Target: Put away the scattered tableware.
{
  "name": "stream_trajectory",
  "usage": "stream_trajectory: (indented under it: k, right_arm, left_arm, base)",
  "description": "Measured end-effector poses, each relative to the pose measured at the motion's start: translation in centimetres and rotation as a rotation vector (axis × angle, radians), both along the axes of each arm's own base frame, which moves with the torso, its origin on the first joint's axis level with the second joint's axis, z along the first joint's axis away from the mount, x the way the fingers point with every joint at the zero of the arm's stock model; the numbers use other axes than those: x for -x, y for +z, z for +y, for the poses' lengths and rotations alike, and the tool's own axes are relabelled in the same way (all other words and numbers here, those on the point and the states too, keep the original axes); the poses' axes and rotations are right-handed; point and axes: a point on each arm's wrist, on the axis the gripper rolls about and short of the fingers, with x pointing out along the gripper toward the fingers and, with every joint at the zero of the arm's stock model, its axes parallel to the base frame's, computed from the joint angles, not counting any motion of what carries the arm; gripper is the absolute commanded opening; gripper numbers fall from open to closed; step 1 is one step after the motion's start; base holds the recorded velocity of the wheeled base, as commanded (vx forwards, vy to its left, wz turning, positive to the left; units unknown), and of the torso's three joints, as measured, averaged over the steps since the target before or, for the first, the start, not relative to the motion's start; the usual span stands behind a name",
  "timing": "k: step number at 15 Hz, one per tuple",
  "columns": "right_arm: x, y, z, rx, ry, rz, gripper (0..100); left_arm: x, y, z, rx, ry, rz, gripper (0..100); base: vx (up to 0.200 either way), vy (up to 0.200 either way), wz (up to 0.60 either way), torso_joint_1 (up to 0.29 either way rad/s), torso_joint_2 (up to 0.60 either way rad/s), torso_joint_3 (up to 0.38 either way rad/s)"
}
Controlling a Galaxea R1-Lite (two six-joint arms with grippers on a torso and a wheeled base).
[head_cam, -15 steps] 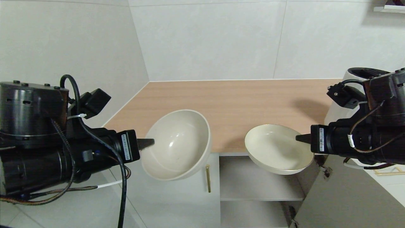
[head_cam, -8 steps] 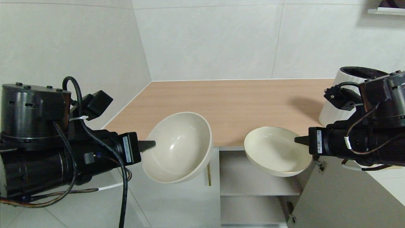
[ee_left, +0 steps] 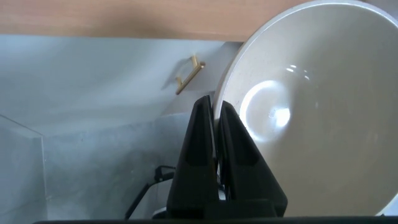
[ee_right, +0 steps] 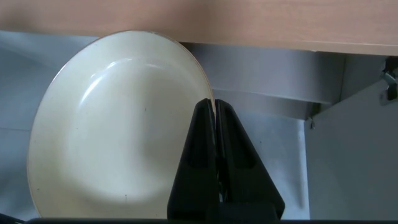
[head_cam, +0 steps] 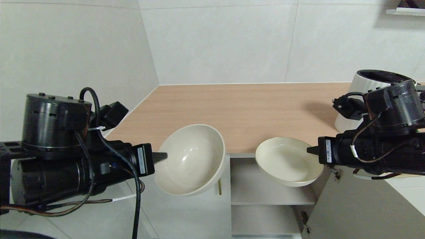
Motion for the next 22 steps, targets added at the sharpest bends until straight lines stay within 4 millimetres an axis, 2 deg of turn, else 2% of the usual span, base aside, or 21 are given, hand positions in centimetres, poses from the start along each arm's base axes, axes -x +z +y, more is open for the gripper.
stream_trajectory:
  k: [5,16,19,22]
  right_arm:
    - [-0.27,-0.35,0.07,0.006,-0.003,0.012,0]
    - [-0.48,-0.65,0.22,0.012,-0.002,0.022,0]
    - [-0.56,-0.76,0.25,0.014,-0.002,0.025,0]
    - [-0.62,-0.85,0.28,0.016,-0.002,0.028,0]
  left_arm:
    - [-0.33,-0.52,-0.18,-0.01,0.0,0.019,0]
    - [-0.53,-0.78,-0.3,-0.015,0.0,0.03,0]
    - [-0.54,-0.79,-0.31,-0.016,0.0,0.03,0]
    - [-0.55,-0.79,-0.31,-0.016,-0.001,0.03,0]
  base:
    - [0.0,0.0,0.0,-0.134,0.32,0.192]
    - [0.0,0.0,0.0,-0.162,0.46,0.306]
    - [0.0,0.0,0.0,-0.089,0.42,0.321]
    - [0.0,0.0,0.0,-0.033,0.13,0.082]
